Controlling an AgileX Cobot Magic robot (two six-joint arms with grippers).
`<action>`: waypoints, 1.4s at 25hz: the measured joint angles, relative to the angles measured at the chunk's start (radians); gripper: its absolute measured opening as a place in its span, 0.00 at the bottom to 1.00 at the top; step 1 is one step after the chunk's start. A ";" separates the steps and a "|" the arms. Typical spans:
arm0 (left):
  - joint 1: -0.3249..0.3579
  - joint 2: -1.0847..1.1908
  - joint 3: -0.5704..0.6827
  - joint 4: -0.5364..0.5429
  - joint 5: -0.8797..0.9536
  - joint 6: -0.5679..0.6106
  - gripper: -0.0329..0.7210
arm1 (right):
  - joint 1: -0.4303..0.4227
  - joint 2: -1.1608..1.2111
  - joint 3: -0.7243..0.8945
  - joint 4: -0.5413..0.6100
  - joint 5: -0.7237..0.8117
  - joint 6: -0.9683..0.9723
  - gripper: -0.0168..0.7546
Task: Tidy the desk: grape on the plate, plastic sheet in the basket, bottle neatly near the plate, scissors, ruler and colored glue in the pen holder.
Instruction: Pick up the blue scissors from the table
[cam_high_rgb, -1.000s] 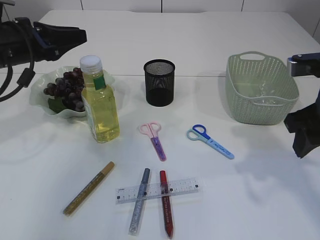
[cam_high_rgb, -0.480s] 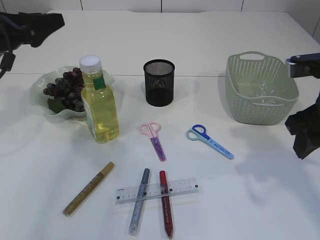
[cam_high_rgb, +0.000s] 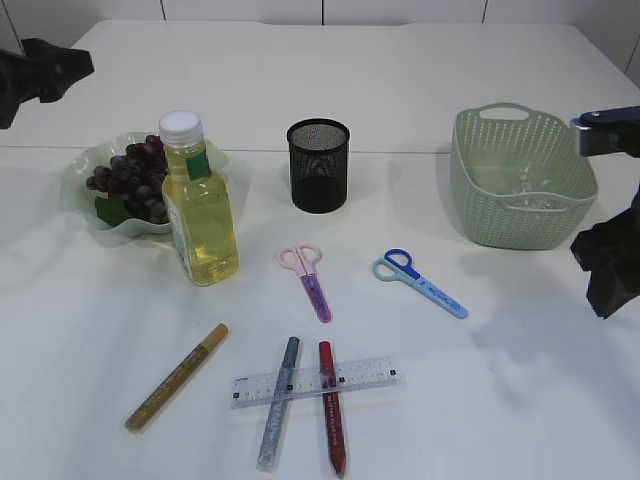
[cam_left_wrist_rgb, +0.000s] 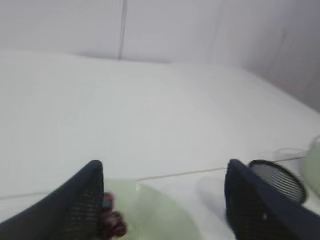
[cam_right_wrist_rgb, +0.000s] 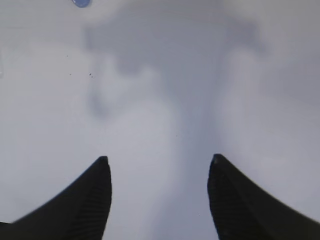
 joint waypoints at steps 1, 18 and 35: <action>-0.002 0.000 -0.007 -0.018 0.063 0.000 0.77 | 0.000 0.000 0.000 0.000 0.000 0.000 0.64; -0.108 -0.045 -0.017 -0.010 0.622 -0.017 0.76 | 0.000 0.000 0.000 0.000 -0.002 -0.002 0.64; -0.214 -0.129 -0.022 -0.700 1.246 0.748 0.74 | 0.000 0.000 0.000 0.000 -0.002 -0.004 0.64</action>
